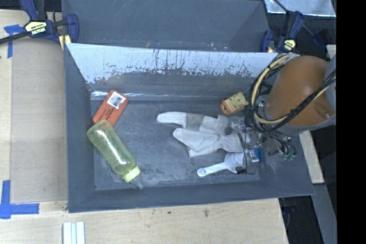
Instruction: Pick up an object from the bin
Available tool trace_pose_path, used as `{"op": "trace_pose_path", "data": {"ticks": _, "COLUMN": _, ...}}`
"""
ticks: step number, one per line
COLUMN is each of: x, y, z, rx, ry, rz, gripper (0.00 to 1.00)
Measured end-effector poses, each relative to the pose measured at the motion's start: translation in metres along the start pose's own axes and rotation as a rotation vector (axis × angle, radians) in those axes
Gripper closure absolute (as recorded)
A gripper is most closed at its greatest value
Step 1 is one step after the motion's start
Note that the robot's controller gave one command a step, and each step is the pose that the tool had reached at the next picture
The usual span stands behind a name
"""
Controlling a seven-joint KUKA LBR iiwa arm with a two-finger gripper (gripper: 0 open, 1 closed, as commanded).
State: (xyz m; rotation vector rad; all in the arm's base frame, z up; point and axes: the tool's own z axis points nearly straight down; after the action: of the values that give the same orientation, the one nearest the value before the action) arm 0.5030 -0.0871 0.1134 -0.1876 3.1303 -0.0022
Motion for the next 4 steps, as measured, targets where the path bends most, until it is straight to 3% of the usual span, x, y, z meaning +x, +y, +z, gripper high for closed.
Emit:
{"op": "trace_pose_path", "data": {"ticks": 1, "x": 0.014, "y": -0.006, "z": 0.005, "rx": -0.002, "ry": 0.004, "rz": -0.081, "gripper": 0.00}}
{"op": "trace_pose_path", "data": {"ticks": 2, "x": -0.007, "y": -0.006, "z": -0.005, "rx": -0.001, "ry": 0.002, "rz": -0.333, "gripper": 0.00}}
{"op": "trace_pose_path", "data": {"ticks": 3, "x": -0.004, "y": -0.010, "z": 0.029, "rx": -0.001, "ry": 0.001, "rz": -0.481, "gripper": 0.00}}
{"op": "trace_pose_path", "data": {"ticks": 4, "x": -0.010, "y": -0.001, "z": 0.039, "rx": 0.004, "ry": -0.004, "rz": -0.716, "gripper": 1.00}}
